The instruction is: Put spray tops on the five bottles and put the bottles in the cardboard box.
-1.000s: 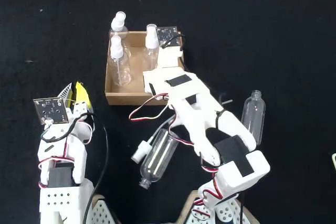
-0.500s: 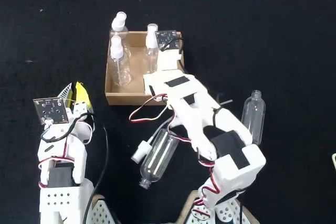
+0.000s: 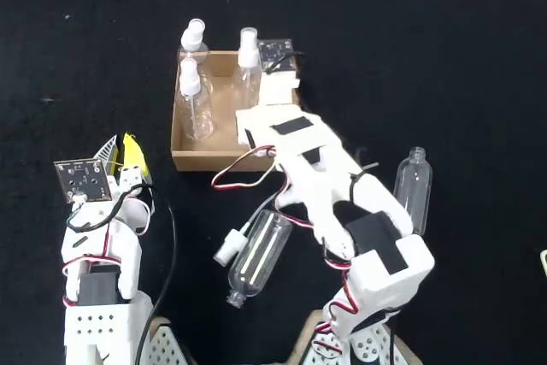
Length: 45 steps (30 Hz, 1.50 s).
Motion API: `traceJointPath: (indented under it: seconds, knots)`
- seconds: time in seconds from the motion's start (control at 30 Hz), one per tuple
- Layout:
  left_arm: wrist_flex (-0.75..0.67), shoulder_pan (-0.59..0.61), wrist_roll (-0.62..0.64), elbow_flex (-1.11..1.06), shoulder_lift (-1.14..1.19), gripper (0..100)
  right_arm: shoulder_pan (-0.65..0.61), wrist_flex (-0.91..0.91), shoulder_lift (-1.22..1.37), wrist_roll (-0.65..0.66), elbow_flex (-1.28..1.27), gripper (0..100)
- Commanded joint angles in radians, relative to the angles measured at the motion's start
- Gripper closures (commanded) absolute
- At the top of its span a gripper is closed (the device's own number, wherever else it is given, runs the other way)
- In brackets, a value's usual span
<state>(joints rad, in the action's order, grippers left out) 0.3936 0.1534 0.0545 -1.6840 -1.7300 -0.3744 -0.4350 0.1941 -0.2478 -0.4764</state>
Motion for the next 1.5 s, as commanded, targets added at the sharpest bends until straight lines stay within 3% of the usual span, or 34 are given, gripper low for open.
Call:
traceJointPath:
  seconds: [0.0,1.47]
  knots:
    - [-0.021,0.008,-0.006,-0.021,0.005,95,0.011,0.021,-0.004,-0.002,0.054,98.7]
    - [-0.021,0.008,-0.006,-0.021,0.005,95,0.011,0.023,-0.002,-0.002,0.104,98.6]
